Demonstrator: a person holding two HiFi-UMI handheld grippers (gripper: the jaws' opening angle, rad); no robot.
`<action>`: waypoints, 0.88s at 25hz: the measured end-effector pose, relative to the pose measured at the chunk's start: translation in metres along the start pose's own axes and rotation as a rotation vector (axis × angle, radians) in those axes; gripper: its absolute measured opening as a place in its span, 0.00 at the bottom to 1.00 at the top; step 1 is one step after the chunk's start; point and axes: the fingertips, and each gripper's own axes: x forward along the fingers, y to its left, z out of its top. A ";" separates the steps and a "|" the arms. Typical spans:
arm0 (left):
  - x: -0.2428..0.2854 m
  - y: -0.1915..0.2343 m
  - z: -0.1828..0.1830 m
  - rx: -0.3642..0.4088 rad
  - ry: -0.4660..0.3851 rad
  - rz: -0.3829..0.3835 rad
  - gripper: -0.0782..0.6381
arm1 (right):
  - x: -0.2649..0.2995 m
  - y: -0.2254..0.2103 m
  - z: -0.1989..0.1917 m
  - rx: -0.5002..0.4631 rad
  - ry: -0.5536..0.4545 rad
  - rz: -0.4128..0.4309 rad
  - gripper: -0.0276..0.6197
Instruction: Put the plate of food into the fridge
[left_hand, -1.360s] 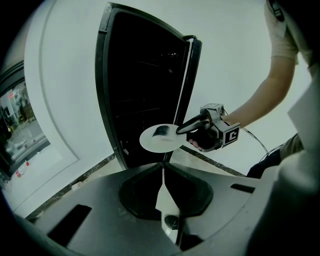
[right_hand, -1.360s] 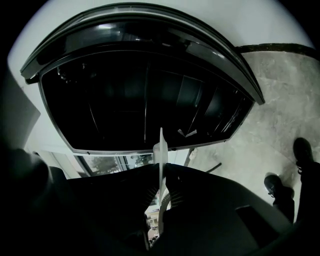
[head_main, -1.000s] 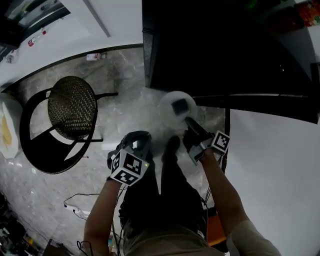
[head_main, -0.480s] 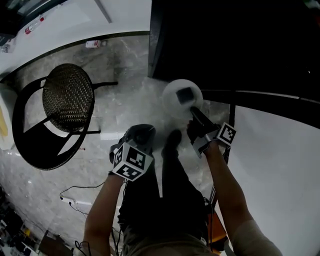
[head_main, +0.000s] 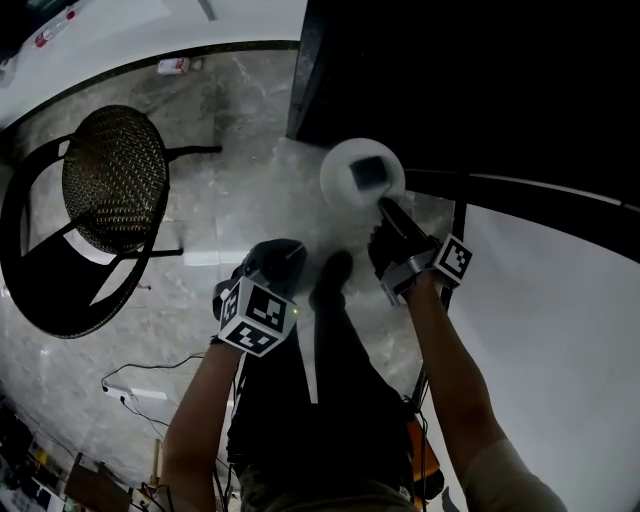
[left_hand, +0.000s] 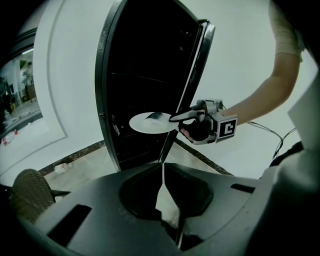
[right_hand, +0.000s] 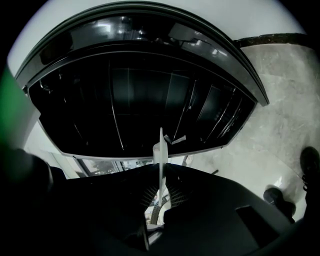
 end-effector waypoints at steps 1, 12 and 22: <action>0.002 -0.001 -0.002 -0.002 0.002 -0.001 0.13 | -0.001 -0.003 0.000 0.006 -0.002 0.001 0.10; 0.020 -0.004 -0.011 -0.056 0.003 -0.030 0.13 | 0.003 -0.031 0.009 0.050 -0.061 0.028 0.10; 0.042 -0.004 -0.018 -0.032 0.038 -0.054 0.13 | 0.016 -0.059 0.028 0.061 -0.101 0.014 0.10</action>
